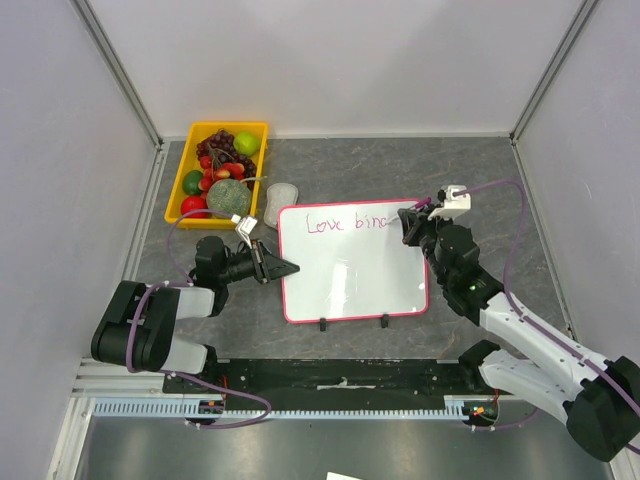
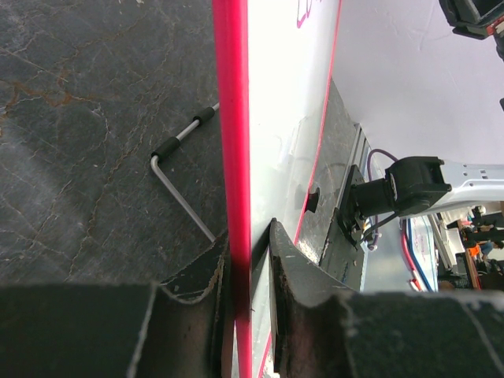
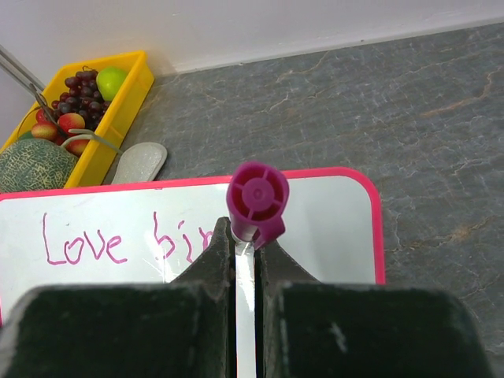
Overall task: Write a sentence on the whiteboard
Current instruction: Write with the whiteboard marker on the whiteboard.
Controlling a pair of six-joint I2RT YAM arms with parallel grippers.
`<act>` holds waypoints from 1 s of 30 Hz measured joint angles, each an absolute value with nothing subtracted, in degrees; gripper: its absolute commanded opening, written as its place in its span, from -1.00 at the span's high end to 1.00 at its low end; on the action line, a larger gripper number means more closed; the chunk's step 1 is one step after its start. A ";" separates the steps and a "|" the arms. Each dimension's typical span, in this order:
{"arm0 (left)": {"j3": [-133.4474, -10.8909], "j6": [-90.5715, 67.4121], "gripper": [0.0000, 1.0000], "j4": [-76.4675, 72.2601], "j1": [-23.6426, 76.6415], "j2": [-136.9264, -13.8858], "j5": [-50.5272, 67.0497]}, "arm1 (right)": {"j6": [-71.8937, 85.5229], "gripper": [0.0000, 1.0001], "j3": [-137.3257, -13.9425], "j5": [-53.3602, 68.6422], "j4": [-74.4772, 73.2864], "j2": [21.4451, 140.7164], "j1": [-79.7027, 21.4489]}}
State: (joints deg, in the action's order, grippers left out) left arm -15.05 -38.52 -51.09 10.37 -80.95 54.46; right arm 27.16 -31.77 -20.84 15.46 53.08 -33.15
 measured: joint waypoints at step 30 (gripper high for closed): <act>-15.05 -38.52 0.96 -51.09 10.37 -80.95 54.52 | 24.88 1.00 -37.87 -21.10 15.79 58.15 -30.63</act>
